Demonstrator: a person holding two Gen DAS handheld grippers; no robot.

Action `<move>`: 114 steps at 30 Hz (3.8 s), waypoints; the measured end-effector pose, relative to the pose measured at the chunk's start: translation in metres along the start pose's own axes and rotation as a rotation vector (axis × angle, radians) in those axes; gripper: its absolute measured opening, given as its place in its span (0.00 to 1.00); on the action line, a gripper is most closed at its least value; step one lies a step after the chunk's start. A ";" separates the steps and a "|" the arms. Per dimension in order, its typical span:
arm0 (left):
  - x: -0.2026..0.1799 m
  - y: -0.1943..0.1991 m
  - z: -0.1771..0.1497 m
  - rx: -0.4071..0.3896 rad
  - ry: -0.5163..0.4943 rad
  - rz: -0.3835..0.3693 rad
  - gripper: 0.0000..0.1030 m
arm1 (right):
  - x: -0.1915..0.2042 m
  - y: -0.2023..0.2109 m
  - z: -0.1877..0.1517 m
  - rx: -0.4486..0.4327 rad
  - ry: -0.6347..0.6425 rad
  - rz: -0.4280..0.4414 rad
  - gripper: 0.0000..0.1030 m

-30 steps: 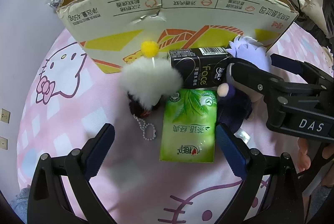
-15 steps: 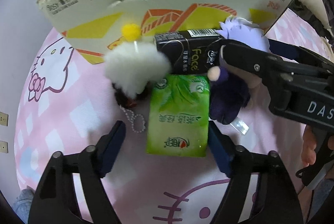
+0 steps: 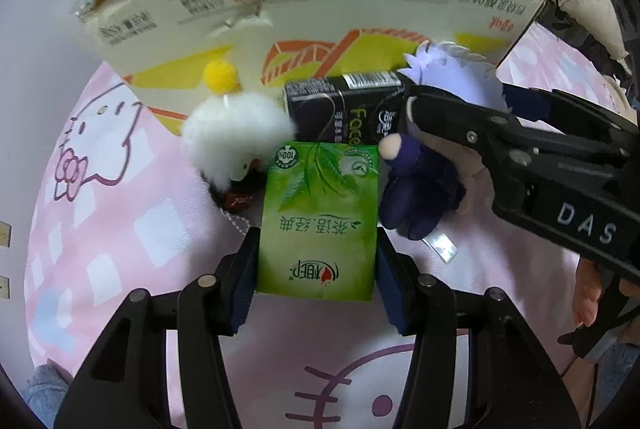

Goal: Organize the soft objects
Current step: 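Lift the tissue pack with the left tool while the right tool carries the doll over the box, then open the left tool over the box while the right tool lowers and releases the doll inside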

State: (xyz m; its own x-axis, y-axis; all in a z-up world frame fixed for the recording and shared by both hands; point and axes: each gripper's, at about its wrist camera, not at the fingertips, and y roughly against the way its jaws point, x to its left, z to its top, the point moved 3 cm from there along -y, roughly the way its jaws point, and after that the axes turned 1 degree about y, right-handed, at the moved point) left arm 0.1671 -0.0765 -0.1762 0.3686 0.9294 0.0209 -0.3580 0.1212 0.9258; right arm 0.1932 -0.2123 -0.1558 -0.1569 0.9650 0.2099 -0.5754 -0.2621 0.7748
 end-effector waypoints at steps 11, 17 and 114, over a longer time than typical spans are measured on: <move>0.010 0.075 -0.006 -0.234 0.035 0.060 0.51 | 0.017 0.059 0.007 -0.168 0.047 -0.060 0.60; 0.031 0.121 0.000 -0.401 0.084 0.087 0.51 | 0.019 0.093 0.014 -0.278 0.052 -0.057 0.60; 0.063 0.099 0.112 -0.543 0.067 0.062 0.52 | -0.008 0.072 0.114 -0.472 0.058 -0.117 0.63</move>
State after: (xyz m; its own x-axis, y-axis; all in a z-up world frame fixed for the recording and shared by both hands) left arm 0.2511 -0.0446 -0.0408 0.2840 0.9584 0.0285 -0.7747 0.2119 0.5958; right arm 0.2443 -0.2389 -0.0338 -0.1065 0.9899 0.0933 -0.8908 -0.1366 0.4333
